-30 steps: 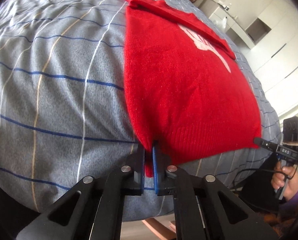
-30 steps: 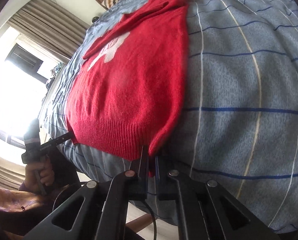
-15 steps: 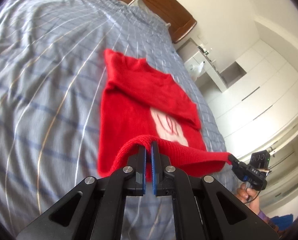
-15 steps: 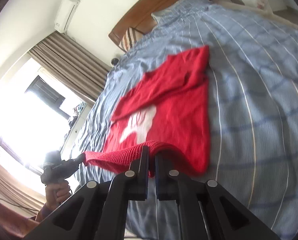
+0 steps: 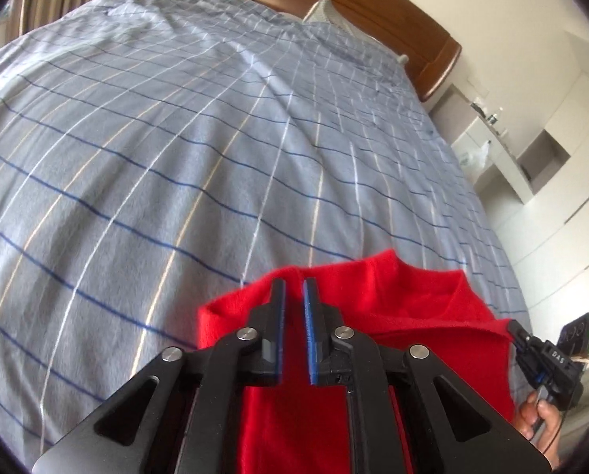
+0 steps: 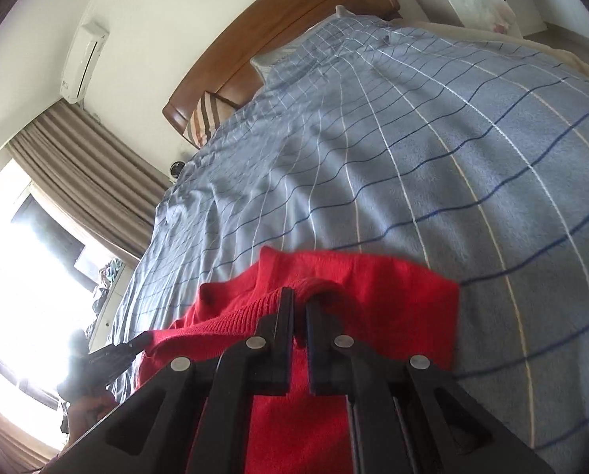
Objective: Fold small clothes
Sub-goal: 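Pinch the hem with both grippers and fold it up onto the collar, then open both grippers and release the folded sweater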
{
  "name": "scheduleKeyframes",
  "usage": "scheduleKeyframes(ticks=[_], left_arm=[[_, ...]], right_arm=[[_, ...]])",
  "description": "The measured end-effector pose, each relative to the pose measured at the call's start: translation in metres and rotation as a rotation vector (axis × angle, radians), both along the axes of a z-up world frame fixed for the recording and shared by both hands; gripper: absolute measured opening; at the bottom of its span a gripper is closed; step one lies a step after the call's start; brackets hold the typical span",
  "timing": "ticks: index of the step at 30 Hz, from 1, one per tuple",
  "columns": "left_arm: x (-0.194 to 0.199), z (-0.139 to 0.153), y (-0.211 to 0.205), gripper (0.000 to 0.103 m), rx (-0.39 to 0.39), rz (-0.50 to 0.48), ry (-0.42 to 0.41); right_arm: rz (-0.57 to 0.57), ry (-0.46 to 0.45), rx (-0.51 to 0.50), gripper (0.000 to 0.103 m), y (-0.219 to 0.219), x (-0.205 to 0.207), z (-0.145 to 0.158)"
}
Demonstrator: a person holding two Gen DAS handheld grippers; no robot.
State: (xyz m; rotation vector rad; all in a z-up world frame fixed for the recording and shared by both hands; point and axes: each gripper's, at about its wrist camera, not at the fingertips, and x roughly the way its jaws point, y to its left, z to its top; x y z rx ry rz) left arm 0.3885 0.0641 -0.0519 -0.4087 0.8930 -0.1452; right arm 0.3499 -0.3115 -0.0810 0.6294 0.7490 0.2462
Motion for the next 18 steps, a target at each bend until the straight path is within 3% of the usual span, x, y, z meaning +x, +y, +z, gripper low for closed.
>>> scheduleKeyframes(ticks=[1,3,7,13,16,18], left_arm=[[0.004,-0.002,0.003,0.041,0.017,0.024,0.017],[0.005,-0.003,0.015,0.064,0.011,0.070,0.027],[-0.016,0.007,0.026,0.067,0.021,0.065,0.001],[-0.095,0.020,0.006,0.076,0.133,-0.079,-0.047],[-0.148,0.023,-0.011,0.081,0.210,-0.150,-0.086],[-0.179,0.023,-0.021,0.084,0.244,-0.177,-0.107]], right_arm=[[-0.021,0.011,-0.004,0.014,-0.001,0.003,-0.004],[-0.044,0.019,0.000,0.037,-0.008,0.001,-0.005],[-0.001,-0.020,-0.093,0.037,-0.005,-0.031,0.014],[0.198,-0.058,-0.431,0.037,0.052,-0.105,0.038],[0.207,-0.068,-0.573,0.040,0.077,-0.152,0.046],[0.184,-0.062,-0.659,0.049,0.088,-0.175,0.050]])
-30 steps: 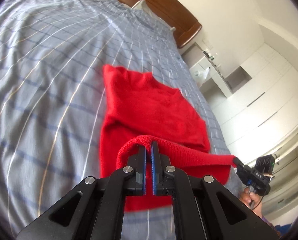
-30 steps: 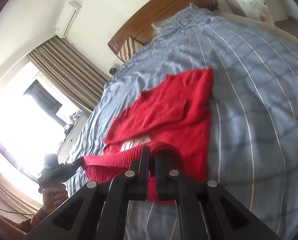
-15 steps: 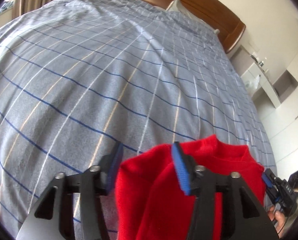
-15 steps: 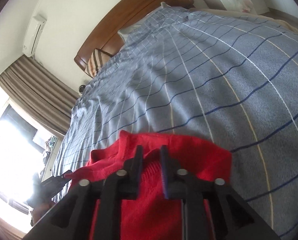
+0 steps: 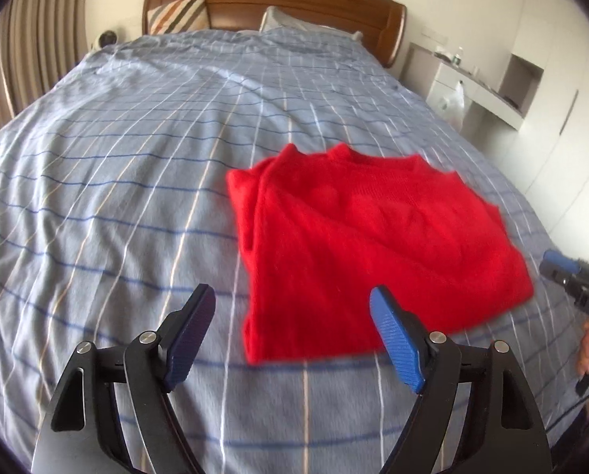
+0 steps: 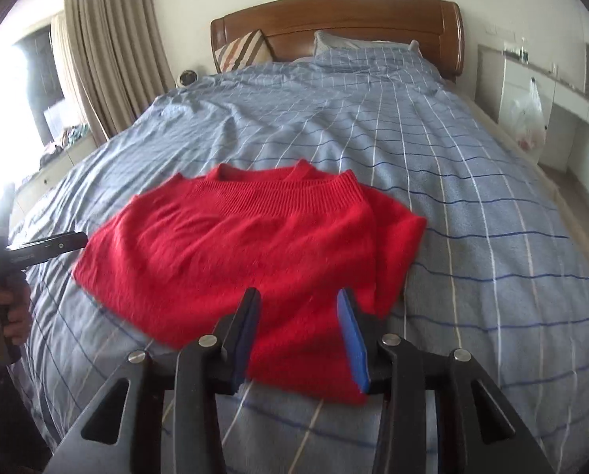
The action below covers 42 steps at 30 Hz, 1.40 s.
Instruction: Fold small clothes
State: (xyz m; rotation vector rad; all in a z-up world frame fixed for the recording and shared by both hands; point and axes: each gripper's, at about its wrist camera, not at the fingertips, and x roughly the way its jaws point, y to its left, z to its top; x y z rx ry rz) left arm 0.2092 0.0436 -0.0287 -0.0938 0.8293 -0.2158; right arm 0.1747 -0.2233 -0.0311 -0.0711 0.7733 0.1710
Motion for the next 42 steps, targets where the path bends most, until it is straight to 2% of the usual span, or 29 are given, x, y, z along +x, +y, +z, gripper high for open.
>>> scheduleKeyframes(ticks=[2,6,10,14,21,23,26,32,34,36,38,42], left_arm=[[-0.027,0.000,-0.006,0.085,0.020,-0.003,-0.015],[-0.059,-0.003,-0.007,0.085,0.012,0.025,-0.018],[-0.073,0.000,-0.003,0.085,0.003,0.047,-0.016],[-0.087,0.011,-0.006,0.085,0.028,0.040,-0.054],[-0.092,0.013,-0.010,0.089,0.061,0.049,-0.077],[-0.090,0.007,-0.010,0.089,0.079,0.053,-0.077],[-0.084,-0.006,-0.007,0.090,0.120,0.080,-0.069],[-0.067,-0.037,0.007,0.091,0.186,0.139,-0.087],[-0.060,-0.051,0.010,0.091,0.204,0.153,-0.068],[-0.060,-0.062,0.014,0.093,0.180,0.154,-0.065],[-0.065,-0.066,0.016,0.096,0.167,0.162,-0.100],[-0.065,-0.069,0.018,0.099,0.145,0.146,-0.109]], right_arm=[[-0.043,-0.004,-0.072,0.053,0.008,-0.023,0.004],[-0.118,-0.006,-0.130,0.054,0.015,-0.054,0.011],[-0.151,-0.032,-0.183,0.054,0.025,-0.076,0.023],[-0.156,-0.068,-0.225,0.054,0.036,-0.094,0.038],[-0.162,-0.088,-0.260,0.055,0.041,-0.101,0.044],[-0.160,-0.080,-0.246,0.056,0.038,-0.098,0.039],[-0.149,-0.084,-0.163,0.060,0.028,-0.097,0.025],[-0.180,-0.062,-0.040,0.063,0.003,-0.093,-0.031],[-0.200,-0.055,-0.006,0.063,-0.008,-0.090,-0.048],[-0.227,-0.047,0.016,0.063,-0.020,-0.088,-0.063],[-0.245,-0.044,0.045,0.063,-0.031,-0.088,-0.075],[-0.242,-0.066,0.075,0.070,-0.036,-0.088,-0.081]])
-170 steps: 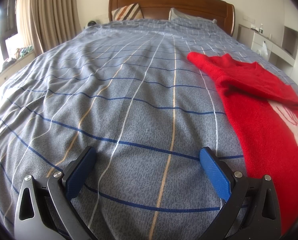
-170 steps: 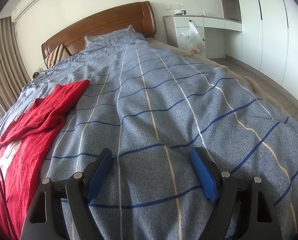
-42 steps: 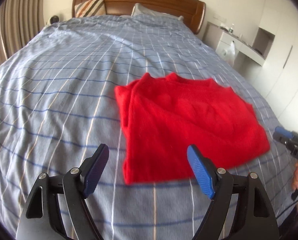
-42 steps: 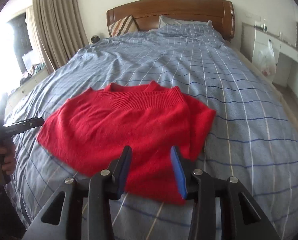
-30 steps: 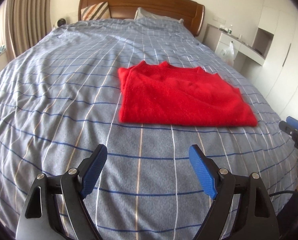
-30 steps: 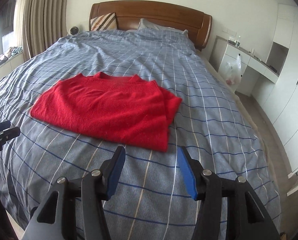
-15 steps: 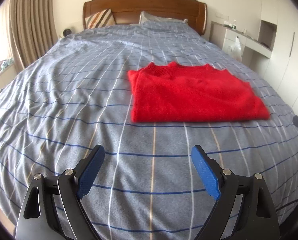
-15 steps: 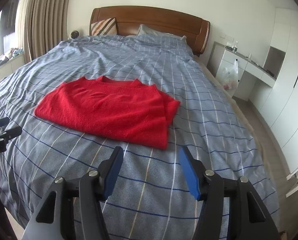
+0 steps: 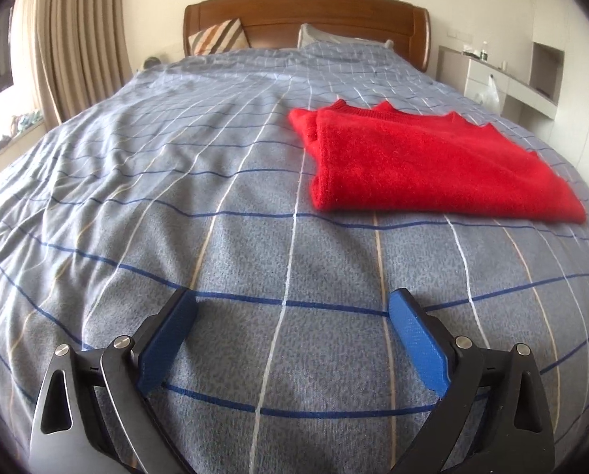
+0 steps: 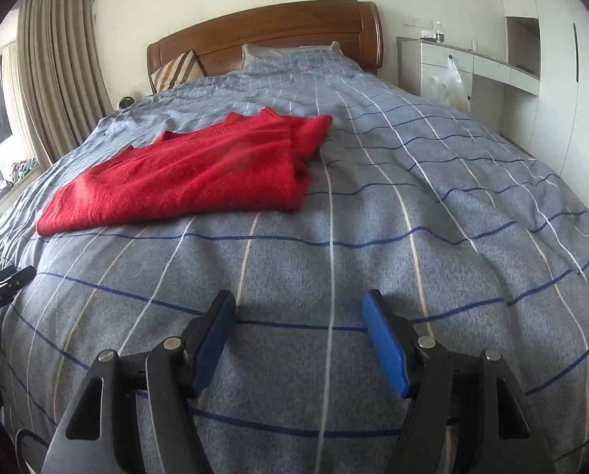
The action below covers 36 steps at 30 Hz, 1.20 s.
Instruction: Fold small clothes
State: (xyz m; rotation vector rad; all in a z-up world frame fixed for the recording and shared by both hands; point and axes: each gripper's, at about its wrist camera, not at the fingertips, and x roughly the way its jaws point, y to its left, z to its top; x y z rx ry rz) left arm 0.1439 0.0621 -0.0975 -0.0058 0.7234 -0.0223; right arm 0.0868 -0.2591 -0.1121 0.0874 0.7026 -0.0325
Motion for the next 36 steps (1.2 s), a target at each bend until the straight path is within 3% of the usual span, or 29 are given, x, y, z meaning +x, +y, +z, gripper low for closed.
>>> scheduleKeyframes(ticks=[9,36], left_arm=[[-0.0044,-0.0014,0.0004,0.100,-0.019,-0.011,-0.014],[-0.0041,-0.0006,-0.0005,0.101,-0.013,-0.011,-0.010]], right_arm=[[0.012,-0.035,0.041,0.075,-0.0042,-0.0025,-0.0077],[0.009,-0.040,0.028,0.075,-0.0030,-0.0035,-0.0084]])
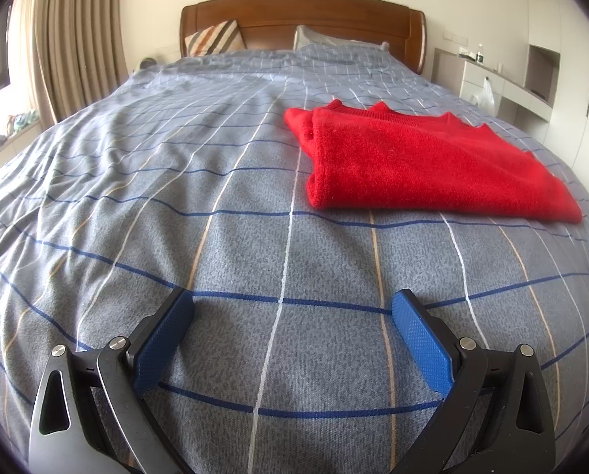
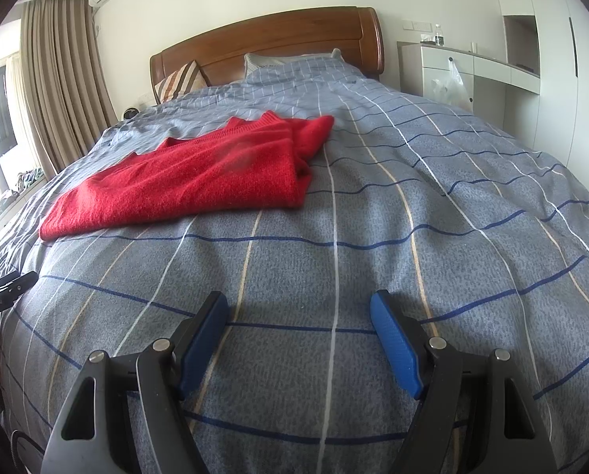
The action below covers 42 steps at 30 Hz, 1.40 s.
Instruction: Fold small clothes
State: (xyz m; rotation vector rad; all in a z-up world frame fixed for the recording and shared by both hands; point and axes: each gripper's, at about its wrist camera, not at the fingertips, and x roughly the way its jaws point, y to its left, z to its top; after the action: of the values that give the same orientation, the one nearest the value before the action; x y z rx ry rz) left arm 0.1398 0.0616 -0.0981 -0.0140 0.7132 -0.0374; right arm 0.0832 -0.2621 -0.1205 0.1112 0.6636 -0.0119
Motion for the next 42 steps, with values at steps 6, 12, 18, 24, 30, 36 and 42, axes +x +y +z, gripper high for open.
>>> scheduleKeyframes(ticks=[6,12,18,24,30,36,42], left_arm=[[0.000,0.000,0.000,0.101,0.000,0.000,0.000],[0.000,0.000,0.000,0.101,0.001,0.000,0.000],[-0.001,0.000,0.000,0.101,0.001,0.000,0.000],[-0.001,0.001,0.000,0.101,0.001,0.000,0.000],[-0.002,0.004,0.001,0.101,-0.016,-0.034,0.009],[-0.014,0.026,0.009,0.101,-0.036,-0.097,-0.061],[-0.009,0.032,0.031,0.101,-0.111,-0.036,-0.091]], right_arm=[[0.000,0.000,-0.001,0.075,0.000,0.000,0.000],[0.000,0.000,-0.001,0.075,0.000,0.000,0.000],[0.000,-0.001,0.000,0.075,0.000,0.000,0.000],[0.000,-0.003,0.002,0.075,-0.001,0.000,0.000],[0.000,0.002,0.002,0.075,-0.001,-0.001,0.000],[0.044,0.114,0.062,0.075,-0.006,0.017,0.028],[0.036,0.062,0.222,0.075,-0.049,0.070,0.084]])
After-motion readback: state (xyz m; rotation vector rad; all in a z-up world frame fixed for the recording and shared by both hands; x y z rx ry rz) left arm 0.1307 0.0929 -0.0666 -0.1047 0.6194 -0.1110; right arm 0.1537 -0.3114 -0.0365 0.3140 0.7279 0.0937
